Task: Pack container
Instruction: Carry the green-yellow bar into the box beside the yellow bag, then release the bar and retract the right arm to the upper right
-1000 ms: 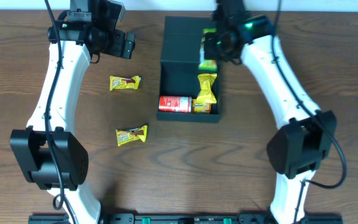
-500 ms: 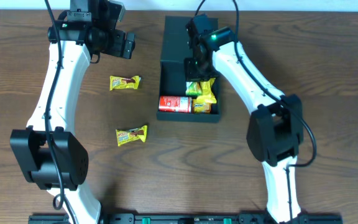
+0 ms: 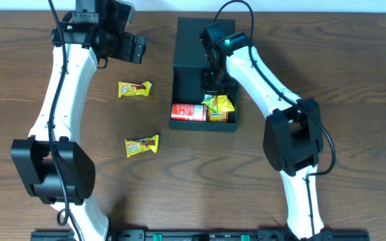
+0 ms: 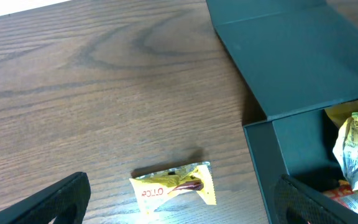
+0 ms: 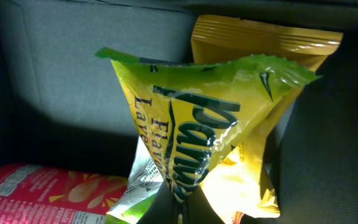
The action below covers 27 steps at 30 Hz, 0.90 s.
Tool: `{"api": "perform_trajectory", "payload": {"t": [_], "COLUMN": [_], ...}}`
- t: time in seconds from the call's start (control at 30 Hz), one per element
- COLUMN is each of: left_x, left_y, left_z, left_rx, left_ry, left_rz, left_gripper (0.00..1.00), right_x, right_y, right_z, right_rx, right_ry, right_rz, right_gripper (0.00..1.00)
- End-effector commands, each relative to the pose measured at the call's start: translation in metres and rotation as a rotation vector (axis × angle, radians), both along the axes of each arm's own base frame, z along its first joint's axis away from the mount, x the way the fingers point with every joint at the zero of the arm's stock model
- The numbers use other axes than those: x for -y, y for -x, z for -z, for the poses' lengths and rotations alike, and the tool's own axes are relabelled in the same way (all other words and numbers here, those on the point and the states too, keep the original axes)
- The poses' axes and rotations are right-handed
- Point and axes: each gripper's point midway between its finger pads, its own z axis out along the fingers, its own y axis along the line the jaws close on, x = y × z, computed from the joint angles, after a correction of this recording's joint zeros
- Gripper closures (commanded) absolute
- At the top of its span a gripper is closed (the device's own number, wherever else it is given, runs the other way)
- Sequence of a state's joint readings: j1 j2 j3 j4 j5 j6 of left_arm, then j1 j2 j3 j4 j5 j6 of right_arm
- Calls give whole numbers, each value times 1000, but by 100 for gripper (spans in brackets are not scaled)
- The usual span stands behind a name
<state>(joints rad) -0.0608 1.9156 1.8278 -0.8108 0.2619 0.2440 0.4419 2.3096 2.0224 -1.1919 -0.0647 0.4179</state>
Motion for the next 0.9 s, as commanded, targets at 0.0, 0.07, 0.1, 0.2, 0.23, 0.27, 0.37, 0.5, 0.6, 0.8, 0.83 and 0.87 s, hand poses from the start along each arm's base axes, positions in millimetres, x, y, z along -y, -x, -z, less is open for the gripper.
{"api": "perform_trajectory", "payload": {"t": [0.0,0.07,0.1,0.2,0.23,0.27,0.37,0.5,0.6,0.8,0.83,0.87], "left_x": [-2,-2,-2,-2,-2,-2,-2,-2,-2,-3,-3,-3], "left_y": [0,0,0,0,0,0,0,0,0,4,6,8], "left_z": [-5,-5,-5,-5,-5,-5,-5,-5,-5,-2,-1,0], "left_rx": [13,13,13,13,13,13,13,13,13,-3,-10,-18], "left_ry": [-10,-10,-10,-10,-10,-10,-9,-9,-10,-22,-29,-34], "left_rz": [6,6,6,7,7,7,6,6,7,23,34,40], "left_gripper": [5,5,5,5,5,5,5,4,5,5,5,5], "right_x": [3,3,3,2,2,2,2,2,1,-1,-2,-4], "right_y": [0,-1,-1,-2,-3,-3,-3,-4,-5,-18,-22,-28], "right_z": [8,8,8,8,8,8,8,8,7,-26,-37,-51], "right_rx": [-6,-5,-4,5,7,9,8,12,19,79,105,139], "right_ry": [36,35,35,34,33,33,33,33,29,2,-8,-21], "right_rz": [20,15,8,-25,-33,-36,-36,-41,-42,-35,-34,-45], "right_gripper": [98,96,87,82,82,83,78,61,61,66,64,63]}}
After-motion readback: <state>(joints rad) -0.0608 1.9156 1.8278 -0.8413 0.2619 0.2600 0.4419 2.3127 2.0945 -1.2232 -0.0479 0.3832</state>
